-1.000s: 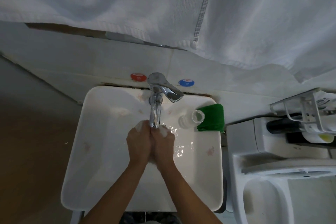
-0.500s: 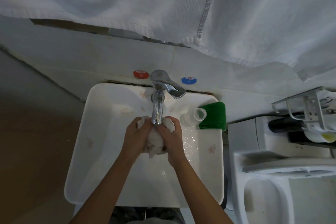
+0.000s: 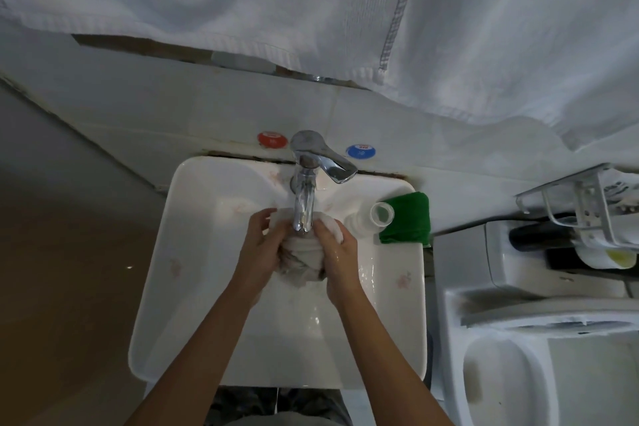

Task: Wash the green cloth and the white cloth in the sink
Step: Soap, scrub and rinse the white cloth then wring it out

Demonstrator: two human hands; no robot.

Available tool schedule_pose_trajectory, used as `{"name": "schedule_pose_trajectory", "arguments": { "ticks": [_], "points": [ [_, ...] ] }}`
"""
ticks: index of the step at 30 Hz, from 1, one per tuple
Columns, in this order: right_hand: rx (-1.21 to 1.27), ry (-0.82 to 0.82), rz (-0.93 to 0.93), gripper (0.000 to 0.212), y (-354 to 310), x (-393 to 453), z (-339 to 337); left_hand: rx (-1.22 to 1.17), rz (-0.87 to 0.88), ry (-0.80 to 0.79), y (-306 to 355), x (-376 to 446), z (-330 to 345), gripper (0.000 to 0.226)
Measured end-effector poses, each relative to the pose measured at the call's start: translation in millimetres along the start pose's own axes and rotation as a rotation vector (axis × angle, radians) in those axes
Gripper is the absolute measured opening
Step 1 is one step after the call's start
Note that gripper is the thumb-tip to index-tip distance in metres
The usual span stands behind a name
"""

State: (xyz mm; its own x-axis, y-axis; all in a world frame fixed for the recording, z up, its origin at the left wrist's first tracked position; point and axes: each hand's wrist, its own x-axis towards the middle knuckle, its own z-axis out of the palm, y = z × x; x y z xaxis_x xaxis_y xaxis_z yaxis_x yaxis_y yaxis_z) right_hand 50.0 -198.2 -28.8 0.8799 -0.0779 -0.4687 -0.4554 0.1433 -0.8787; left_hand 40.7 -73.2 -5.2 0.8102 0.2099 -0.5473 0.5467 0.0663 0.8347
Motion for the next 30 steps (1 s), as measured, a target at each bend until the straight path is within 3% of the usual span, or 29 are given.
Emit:
{"name": "schedule_pose_trajectory", "arguments": {
  "ticks": [3,6,9,13,17,21,25,30],
  "points": [
    [-0.012,0.025,0.004,0.030,1.1,-1.6,-1.3,0.095,0.118,0.011,-4.3,-2.8,-4.1,0.032],
    [-0.014,-0.048,0.009,0.037,5.5,-6.1,0.6,0.246,0.159,0.100,-15.6,0.5,-3.0,0.020],
    [-0.053,-0.055,0.003,0.036,7.0,-7.8,6.4,0.223,0.078,0.103,-20.2,-3.0,3.6,0.041],
    [-0.108,-0.038,0.027,0.020,6.5,-5.6,13.1,0.247,-0.001,0.042,-19.4,-10.3,14.5,0.050],
    [-0.166,-0.005,0.072,0.028,7.1,-4.6,22.9,0.283,0.023,0.058,-14.9,-17.6,21.2,0.070],
    [-0.232,0.011,0.014,0.041,15.9,-7.6,28.6,0.322,0.025,0.082,-14.4,-11.1,23.0,0.050],
    [-0.254,0.047,0.030,0.032,15.1,-10.5,31.2,0.319,-0.023,0.184,-13.8,-6.4,23.9,0.034],
    [-0.181,0.082,0.099,0.027,11.0,-9.2,31.6,0.318,-0.004,0.257,-8.0,-6.0,29.6,0.030]
  ]
}}
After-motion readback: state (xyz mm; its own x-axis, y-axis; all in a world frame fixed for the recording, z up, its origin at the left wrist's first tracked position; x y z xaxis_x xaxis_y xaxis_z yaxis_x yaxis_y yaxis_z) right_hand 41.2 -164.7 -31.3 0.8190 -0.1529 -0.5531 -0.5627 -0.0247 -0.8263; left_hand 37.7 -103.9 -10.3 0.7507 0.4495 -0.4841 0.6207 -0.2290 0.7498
